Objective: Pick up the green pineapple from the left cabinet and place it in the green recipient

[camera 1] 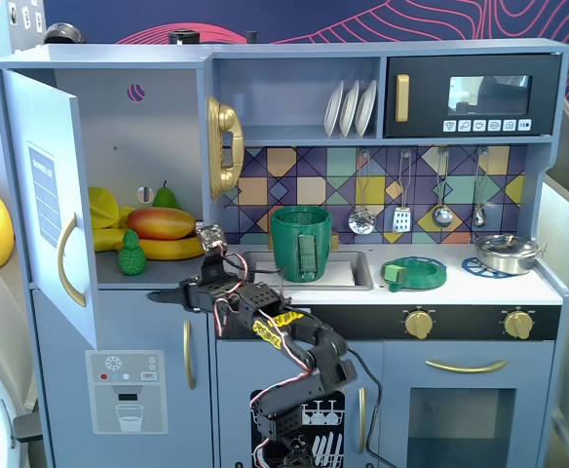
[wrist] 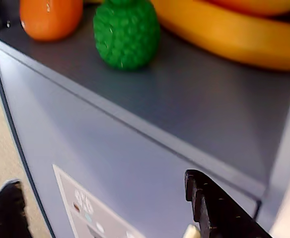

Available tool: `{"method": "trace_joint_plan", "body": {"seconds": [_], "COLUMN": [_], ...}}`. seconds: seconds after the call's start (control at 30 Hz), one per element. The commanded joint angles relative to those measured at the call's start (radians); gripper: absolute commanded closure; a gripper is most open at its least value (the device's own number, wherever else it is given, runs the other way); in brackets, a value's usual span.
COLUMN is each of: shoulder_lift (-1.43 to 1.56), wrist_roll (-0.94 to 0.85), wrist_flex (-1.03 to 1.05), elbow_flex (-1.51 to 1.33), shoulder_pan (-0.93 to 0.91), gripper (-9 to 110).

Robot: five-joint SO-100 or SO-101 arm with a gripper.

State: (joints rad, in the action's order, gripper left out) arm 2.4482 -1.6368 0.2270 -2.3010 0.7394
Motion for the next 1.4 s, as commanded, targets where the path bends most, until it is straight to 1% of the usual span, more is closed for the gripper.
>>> {"method": "trace_joint_plan", "body": {"seconds": [0.0,0.17,0.5,0.73,1.1,1.37], "shoulder_lift": [-0.098,-0.216,-0.422,-0.578,-0.735,-0.884], "wrist_roll": [0.038,0.075,0.049,0.011,-0.038,-0.044], "wrist_flex": [-0.127,-0.279,-0.445,-0.482,-0.479,-0.463], "elbow_flex": [0.123,0.179,0.255,0.397,0.538,0.716], "shoulder_pan": [0.015,0.028,0.043,0.038,0.037,0.014], "gripper": [60,58,58,57,58,59]}}
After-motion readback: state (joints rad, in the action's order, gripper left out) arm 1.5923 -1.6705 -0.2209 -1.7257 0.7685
